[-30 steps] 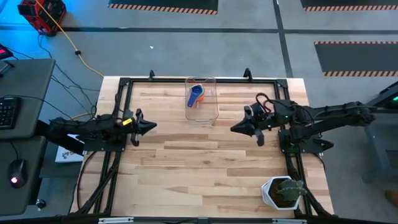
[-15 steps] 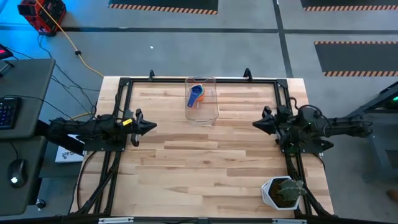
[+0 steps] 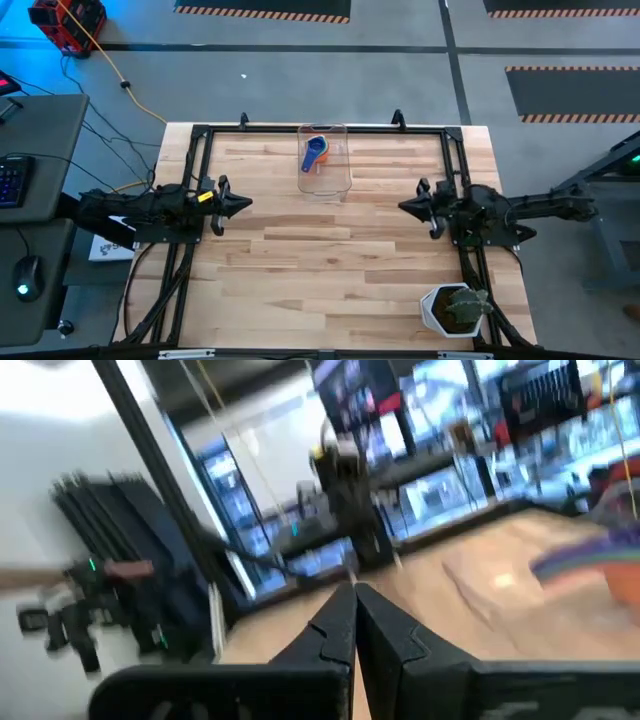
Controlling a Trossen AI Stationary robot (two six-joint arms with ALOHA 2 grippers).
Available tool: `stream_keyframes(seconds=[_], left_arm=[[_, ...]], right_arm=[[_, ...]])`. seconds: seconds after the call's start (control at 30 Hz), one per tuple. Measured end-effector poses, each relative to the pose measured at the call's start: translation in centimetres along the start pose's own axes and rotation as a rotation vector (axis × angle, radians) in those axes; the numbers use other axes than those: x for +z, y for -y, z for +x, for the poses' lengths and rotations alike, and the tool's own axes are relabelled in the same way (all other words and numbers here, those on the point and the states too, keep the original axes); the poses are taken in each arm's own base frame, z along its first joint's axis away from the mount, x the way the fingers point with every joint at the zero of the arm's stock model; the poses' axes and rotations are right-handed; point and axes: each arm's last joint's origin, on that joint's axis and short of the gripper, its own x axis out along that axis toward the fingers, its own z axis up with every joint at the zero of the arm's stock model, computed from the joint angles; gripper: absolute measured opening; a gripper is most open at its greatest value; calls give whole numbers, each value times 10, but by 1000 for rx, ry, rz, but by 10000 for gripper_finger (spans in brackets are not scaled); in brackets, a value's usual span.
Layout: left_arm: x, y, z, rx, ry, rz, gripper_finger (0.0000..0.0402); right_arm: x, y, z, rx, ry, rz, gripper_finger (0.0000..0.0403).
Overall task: Nest measuring cups in basket
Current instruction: Return to Home Position
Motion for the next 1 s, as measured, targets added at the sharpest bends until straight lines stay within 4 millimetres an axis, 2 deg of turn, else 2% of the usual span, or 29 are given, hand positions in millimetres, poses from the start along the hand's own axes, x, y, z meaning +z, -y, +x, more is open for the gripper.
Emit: stream_keyframes(seconds=[0.1,0.2,0.4,0.8,1.0], left_arm=[[0,0,0,0,0,0,1],[0,0,0,-4,-1,0,1],[0,0,0,-4,-1,0,1],[0,0,0,-11,-4,0,1],[0,0,0,-9,1,-1,1]], right_arm=[[-5,1,-2,5,-60,-25,0],[-4,1,-5,5,-46,-22,0],[-12,5,-19,-26,-121,10,0],[-15,6,-18,-26,-158,-123,0],[-16,6,-17,-34,-173,-88,0]])
